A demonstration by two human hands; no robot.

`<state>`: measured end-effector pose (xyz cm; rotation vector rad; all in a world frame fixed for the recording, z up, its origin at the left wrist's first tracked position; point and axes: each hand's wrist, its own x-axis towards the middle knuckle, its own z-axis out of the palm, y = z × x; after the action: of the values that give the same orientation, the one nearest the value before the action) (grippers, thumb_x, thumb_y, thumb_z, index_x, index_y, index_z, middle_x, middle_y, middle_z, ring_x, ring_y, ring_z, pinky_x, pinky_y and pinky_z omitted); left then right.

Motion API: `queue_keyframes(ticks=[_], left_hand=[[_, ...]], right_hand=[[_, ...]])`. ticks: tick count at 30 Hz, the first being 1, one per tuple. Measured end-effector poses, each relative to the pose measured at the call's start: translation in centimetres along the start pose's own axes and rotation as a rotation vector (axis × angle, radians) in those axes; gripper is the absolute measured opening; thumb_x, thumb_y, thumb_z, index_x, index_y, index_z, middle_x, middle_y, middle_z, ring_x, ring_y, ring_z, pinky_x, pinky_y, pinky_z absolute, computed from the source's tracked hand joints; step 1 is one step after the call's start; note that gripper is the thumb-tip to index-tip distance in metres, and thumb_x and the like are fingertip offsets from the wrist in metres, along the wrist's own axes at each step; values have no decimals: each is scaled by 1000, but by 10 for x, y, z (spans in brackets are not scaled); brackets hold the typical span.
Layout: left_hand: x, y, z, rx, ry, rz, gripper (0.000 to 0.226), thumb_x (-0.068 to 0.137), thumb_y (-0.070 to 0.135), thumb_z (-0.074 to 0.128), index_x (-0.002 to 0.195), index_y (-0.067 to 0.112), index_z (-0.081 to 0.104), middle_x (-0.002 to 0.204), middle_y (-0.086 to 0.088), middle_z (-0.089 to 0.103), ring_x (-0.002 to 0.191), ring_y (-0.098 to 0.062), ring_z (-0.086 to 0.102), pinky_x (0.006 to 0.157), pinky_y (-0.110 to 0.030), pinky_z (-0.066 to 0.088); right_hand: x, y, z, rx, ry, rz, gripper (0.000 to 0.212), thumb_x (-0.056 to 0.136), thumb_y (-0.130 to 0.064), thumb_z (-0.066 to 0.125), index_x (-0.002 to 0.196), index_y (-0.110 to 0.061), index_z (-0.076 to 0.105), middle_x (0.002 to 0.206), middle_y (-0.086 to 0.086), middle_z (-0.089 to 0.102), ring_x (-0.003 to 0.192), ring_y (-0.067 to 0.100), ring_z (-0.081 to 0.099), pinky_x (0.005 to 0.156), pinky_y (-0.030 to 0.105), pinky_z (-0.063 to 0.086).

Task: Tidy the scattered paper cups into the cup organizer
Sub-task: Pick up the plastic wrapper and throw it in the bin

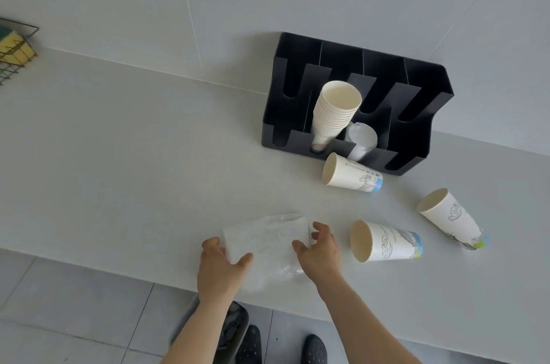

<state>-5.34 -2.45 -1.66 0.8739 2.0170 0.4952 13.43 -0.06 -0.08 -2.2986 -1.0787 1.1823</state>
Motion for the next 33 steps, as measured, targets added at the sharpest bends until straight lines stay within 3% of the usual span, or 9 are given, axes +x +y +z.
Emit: queue_keyframes(ticks=[3,6,9,12,14,20,23,26,33], left_hand=[[-5,0,3,-105,26,-17,70,76,26,82,133,14,44,128,-6,59,118,-29,59,93,-41,51],[-14,2,2,-191,46,2,60,80,19,79,131,18,48,118,4,53,124,-25,55,92,-36,48],[-25,4,-1,-284,62,0,53,80,19,77,124,27,48,118,5,54,116,-23,57,91,-39,49],[-39,4,-2,-394,92,-1,47,83,16,71,123,29,50,118,5,55,107,-21,57,84,-37,47],[-52,2,-3,-475,126,4,45,85,10,66,122,30,52,118,8,56,100,-16,58,75,-32,47],[-93,-25,-11,-584,276,-68,55,81,5,65,123,38,51,117,14,56,103,-14,59,79,-38,54],[-113,-51,-20,-621,374,-79,57,81,1,67,124,33,49,112,16,56,98,-8,59,68,-31,51],[-124,-84,-27,-654,465,-145,54,81,1,69,122,29,47,113,10,56,101,-16,60,69,-33,50],[-130,-166,-32,-691,614,-293,45,81,5,73,112,25,46,114,10,57,109,-21,60,72,-32,48]], right_hand=[[0,2,-5,69,-32,16,52,90,-20,70,139,-21,52,130,6,62,112,25,63,92,39,55],[1,7,-11,114,-53,-16,46,93,-15,68,137,-22,58,117,6,65,106,27,65,92,39,55],[2,12,-19,181,-74,-59,40,93,-14,70,131,-23,63,102,5,64,94,25,66,82,35,55],[0,14,-29,236,-126,-113,35,93,-16,71,125,-28,64,105,7,64,91,22,66,64,25,49],[-3,14,-34,249,-160,-151,34,93,-18,72,124,-31,64,106,6,65,93,25,68,61,26,49],[-20,10,-29,180,-290,-263,33,94,-24,71,125,-33,64,104,2,68,91,21,69,69,32,57],[-37,9,-13,153,-381,-300,33,95,-23,71,126,-32,64,104,2,68,90,20,69,63,27,52],[-56,11,11,99,-472,-336,36,96,-24,70,130,-31,63,106,1,68,92,20,69,69,28,55],[-91,32,76,-91,-641,-398,49,95,-17,60,141,-33,55,114,-4,66,97,15,68,89,44,61]])
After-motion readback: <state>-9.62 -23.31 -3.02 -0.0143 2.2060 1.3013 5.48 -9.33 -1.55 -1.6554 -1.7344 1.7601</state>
